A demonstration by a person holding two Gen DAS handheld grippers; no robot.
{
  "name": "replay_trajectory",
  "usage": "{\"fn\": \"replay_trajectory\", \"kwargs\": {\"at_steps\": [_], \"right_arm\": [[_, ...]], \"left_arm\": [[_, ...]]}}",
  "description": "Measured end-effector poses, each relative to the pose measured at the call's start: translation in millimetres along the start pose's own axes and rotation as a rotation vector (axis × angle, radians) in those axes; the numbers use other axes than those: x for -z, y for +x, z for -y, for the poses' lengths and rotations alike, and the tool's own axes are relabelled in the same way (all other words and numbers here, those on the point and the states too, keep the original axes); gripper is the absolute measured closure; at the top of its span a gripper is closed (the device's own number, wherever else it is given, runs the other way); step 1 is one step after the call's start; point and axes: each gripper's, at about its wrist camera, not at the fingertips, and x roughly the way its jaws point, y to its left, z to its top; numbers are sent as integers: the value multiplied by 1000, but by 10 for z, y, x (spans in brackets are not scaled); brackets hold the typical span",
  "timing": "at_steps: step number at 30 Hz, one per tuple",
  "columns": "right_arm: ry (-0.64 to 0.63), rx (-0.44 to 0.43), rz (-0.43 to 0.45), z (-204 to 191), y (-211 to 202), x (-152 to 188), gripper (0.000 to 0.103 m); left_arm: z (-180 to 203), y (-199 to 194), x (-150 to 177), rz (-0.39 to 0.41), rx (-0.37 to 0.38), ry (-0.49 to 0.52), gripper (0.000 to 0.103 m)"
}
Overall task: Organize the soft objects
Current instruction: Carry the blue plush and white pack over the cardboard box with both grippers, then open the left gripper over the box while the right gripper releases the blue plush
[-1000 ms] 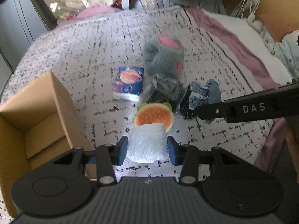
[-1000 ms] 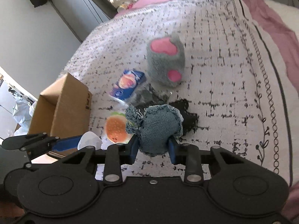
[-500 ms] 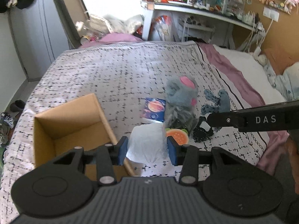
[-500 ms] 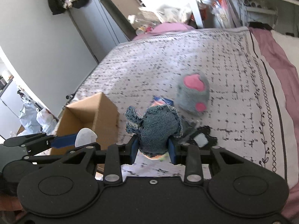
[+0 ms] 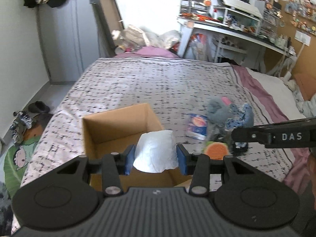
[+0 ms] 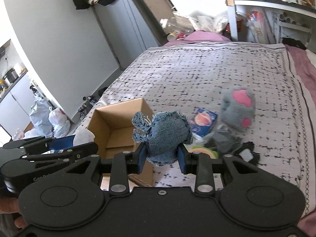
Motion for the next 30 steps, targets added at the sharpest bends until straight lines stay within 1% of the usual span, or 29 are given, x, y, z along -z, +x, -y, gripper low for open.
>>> {"fn": "replay_trajectory", "kwargs": {"at_steps": [6, 12, 17, 20, 27, 30], "right_arm": [[-35, -16, -15, -208, 123, -40, 70], [-72, -34, -48, -405, 299, -59, 70], [-77, -55, -72, -517, 417, -82, 70], [-93, -53, -85, -565, 481, -78, 70], [-88, -45, -110, -583, 573, -67, 70], [-91, -44, -114, -585, 582, -57, 70]], "left_arm": [[-319, 0, 79, 4, -33, -50, 59], [-520, 83, 130, -10, -39, -84, 59], [-587, 217, 239, -54, -30, -87, 59], [-613, 311, 297, -82, -22, -88, 59], [-574, 445, 319, -121, -5, -38, 59], [-558, 511, 334, -142, -5, -34, 59]]}}
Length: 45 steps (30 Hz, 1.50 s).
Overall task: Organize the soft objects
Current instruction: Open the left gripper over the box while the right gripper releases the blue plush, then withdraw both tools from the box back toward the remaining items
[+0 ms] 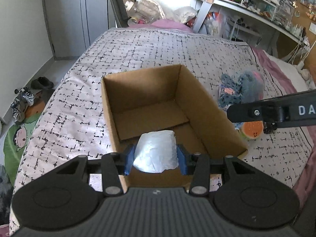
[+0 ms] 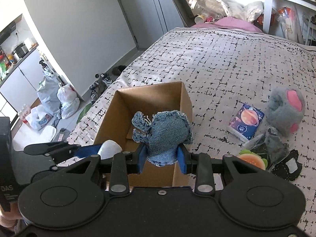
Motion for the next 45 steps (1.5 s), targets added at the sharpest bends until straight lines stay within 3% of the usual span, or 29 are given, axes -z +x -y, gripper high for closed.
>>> {"fn": "replay_trajectory", "kwargs": {"at_steps": [4, 12, 21, 26, 28, 30, 36, 45], "right_arm": [[2, 4, -3, 16, -14, 3, 70], [3, -14, -14, 4, -1, 15, 69], [8, -53, -33, -101, 79, 5, 68], [-1, -55, -62, -148, 131, 27, 60], [-2, -58, -66, -142, 114, 33, 58], [-8, -54, -59, -128, 62, 44, 49], [3, -40, -36, 4, -128, 88, 45], [17, -9, 13, 293, -423, 216, 26]], "left_arm": [[10, 51, 1, -25, 10, -3, 57], [-105, -160, -13, -3, 17, -46, 51], [-234, -470, -6, 38, -31, -71, 47], [-305, -568, 12, 46, -46, -94, 45], [-326, -597, 20, 45, -44, -107, 40], [-344, -615, 34, 38, -38, -125, 30], [-325, -676, 34, 39, -44, -159, 26], [-154, -744, -25, 45, -31, -197, 13]]}}
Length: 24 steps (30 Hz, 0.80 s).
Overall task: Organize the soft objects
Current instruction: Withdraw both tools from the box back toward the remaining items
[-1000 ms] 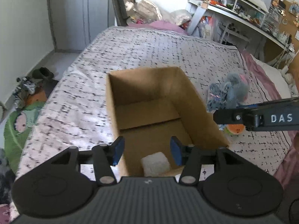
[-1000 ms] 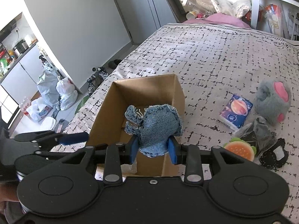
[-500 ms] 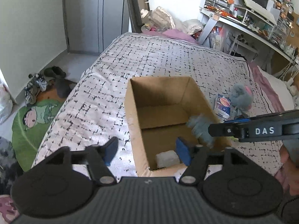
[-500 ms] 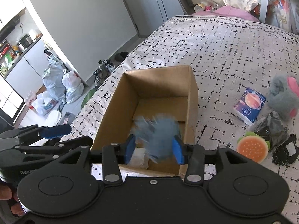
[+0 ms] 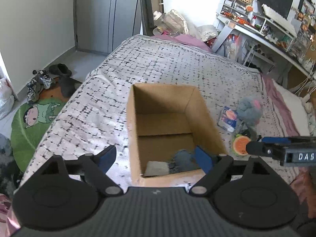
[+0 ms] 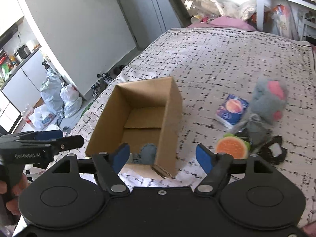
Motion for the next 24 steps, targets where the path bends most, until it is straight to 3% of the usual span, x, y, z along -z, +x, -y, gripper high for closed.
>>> {"fn": "replay_trajectory", "kwargs": {"at_steps": [9, 24], "right_arm": [[45, 31, 55, 364, -256, 124, 19], [164, 92, 104, 1065, -484, 274, 20]], "left_arm": [[383, -63, -49, 26, 36, 50, 1], [1031, 167, -185, -3, 105, 133, 0]]}}
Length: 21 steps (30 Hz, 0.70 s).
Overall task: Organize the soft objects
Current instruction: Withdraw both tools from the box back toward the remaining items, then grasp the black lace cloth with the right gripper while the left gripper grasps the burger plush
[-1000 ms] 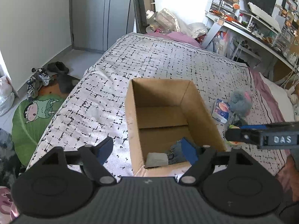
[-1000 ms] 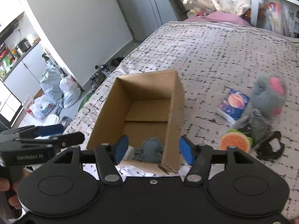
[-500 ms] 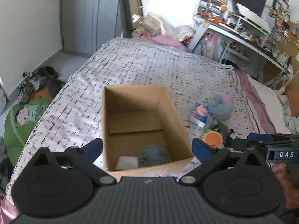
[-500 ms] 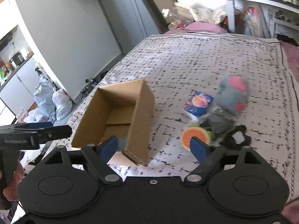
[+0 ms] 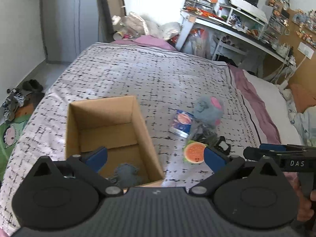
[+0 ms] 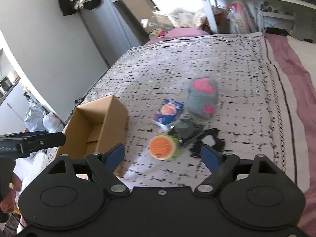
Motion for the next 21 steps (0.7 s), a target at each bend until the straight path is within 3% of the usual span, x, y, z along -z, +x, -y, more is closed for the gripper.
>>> {"fn": "replay_trajectory", "kwargs": {"at_steps": [7, 21], "right_arm": [[58, 22, -19, 303, 58, 9, 33], [124, 43, -105, 683, 427, -3, 46]], "left_arm": [[288, 236, -81, -35, 28, 48, 0], [750, 841, -102, -105, 99, 161, 5]]}}
